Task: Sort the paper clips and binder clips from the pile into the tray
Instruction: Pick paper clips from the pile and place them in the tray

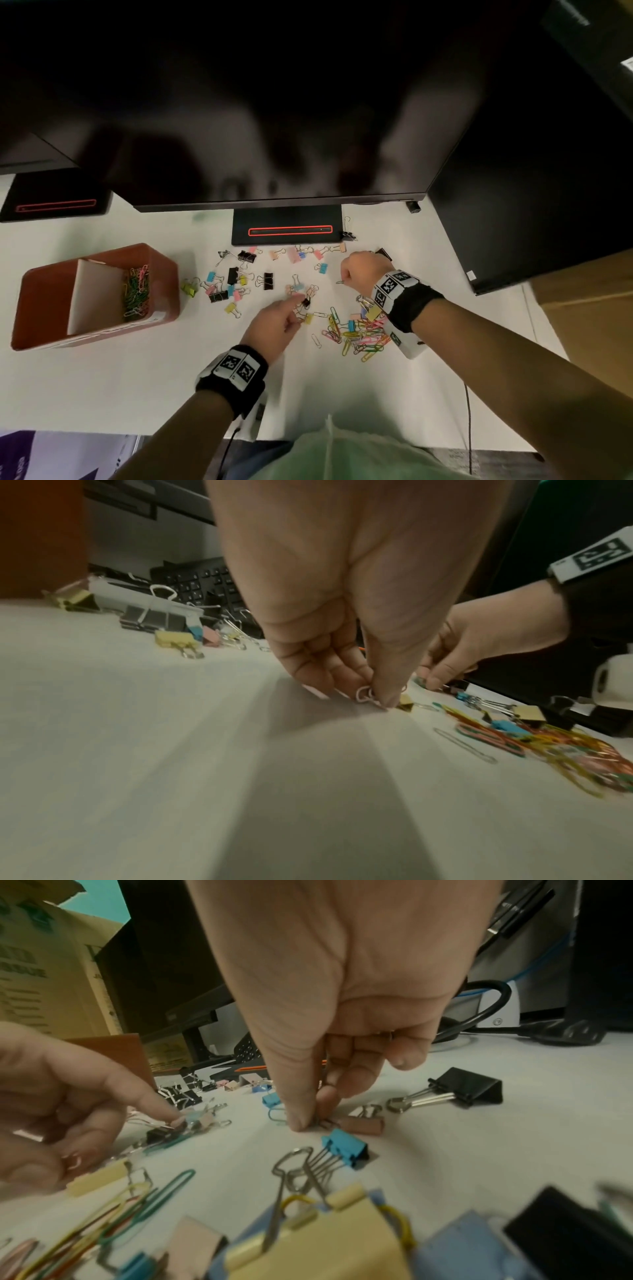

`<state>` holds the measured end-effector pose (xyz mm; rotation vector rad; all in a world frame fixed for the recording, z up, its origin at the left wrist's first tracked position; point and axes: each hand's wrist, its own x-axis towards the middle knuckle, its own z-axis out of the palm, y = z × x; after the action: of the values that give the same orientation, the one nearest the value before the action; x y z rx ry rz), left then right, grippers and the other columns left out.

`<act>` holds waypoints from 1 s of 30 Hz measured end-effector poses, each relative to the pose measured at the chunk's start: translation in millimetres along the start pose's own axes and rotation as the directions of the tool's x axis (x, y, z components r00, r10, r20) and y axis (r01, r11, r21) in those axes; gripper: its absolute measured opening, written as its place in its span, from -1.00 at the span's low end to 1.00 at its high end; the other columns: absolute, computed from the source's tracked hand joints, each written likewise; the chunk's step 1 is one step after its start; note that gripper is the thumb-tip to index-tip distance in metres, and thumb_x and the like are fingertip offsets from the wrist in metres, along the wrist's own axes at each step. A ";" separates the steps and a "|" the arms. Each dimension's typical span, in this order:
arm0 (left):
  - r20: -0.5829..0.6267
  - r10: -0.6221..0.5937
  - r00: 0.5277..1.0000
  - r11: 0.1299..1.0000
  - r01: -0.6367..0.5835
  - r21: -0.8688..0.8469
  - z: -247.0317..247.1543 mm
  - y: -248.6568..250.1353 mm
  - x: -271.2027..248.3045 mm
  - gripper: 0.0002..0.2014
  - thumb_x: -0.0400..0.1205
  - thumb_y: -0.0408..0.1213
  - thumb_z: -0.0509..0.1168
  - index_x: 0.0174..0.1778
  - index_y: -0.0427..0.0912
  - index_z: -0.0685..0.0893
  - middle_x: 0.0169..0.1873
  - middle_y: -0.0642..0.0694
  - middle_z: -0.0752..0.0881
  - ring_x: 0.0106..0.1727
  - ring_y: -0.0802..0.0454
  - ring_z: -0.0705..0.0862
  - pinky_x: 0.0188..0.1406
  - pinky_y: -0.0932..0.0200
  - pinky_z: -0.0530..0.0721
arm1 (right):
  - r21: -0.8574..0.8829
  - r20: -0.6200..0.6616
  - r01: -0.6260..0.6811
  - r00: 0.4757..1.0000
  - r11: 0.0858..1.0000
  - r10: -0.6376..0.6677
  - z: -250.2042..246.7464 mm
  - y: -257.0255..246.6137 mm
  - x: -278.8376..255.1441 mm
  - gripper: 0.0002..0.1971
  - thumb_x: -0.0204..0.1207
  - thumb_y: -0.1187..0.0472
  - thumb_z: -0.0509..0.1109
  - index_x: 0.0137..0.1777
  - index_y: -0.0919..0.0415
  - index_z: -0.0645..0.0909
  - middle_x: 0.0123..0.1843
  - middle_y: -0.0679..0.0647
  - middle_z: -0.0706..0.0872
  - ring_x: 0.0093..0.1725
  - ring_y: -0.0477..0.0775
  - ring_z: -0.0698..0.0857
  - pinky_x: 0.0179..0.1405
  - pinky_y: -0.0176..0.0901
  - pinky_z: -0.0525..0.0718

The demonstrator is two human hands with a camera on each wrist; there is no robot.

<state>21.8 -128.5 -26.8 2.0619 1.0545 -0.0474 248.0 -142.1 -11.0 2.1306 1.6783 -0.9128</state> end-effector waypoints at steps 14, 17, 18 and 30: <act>0.160 0.217 0.963 0.966 -0.235 0.103 13.3 -2.6 -7.5 -0.77 0.57 -0.29 0.34 0.14 -0.10 0.69 -0.10 -0.07 0.68 -0.06 0.08 0.60 0.02 0.28 0.57 | 0.104 -0.024 -0.022 0.999 0.994 0.025 -11.4 13.7 -15.1 -0.73 0.59 0.17 0.30 0.27 0.07 0.58 0.22 0.02 0.69 0.18 0.09 0.65 0.09 -0.09 0.61; 0.119 0.192 0.974 0.973 -0.204 0.104 16.7 2.7 -3.4 -0.84 0.58 -0.26 0.33 0.04 -0.16 0.73 -0.09 -0.08 0.65 -0.09 0.09 0.58 -0.02 0.27 0.56 | -0.037 0.016 -0.022 1.000 0.999 0.023 -7.4 8.8 -9.7 -0.78 0.57 0.21 0.27 0.15 0.10 0.66 0.13 0.01 0.74 0.08 0.08 0.69 -0.03 -0.12 0.59; 0.115 0.183 0.976 0.975 -0.195 0.103 17.3 3.2 -2.2 -0.85 0.58 -0.26 0.33 0.01 -0.18 0.73 -0.09 -0.08 0.64 -0.11 0.10 0.57 -0.03 0.26 0.57 | -0.052 0.020 -0.026 0.999 0.998 0.027 -7.3 8.5 -8.5 -0.79 0.57 0.22 0.26 0.12 0.10 0.68 0.11 0.02 0.75 0.06 0.08 0.70 -0.06 -0.13 0.59; 0.131 0.216 0.968 0.948 -0.240 0.210 16.3 -0.3 -5.5 -0.89 0.58 -0.36 0.25 -0.08 -0.22 0.67 -0.11 -0.15 0.66 -0.07 -0.07 0.60 -0.10 0.17 0.56 | 0.023 0.013 0.086 0.996 0.996 -0.086 -1.7 4.4 -15.3 -0.73 0.60 0.30 0.21 0.23 0.12 0.59 0.21 0.08 0.68 0.17 0.11 0.64 0.05 -0.13 0.61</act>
<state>23.0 -143.0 -36.1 2.3459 0.7674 -0.1638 250.8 -154.2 -0.8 2.0750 1.7733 -0.9733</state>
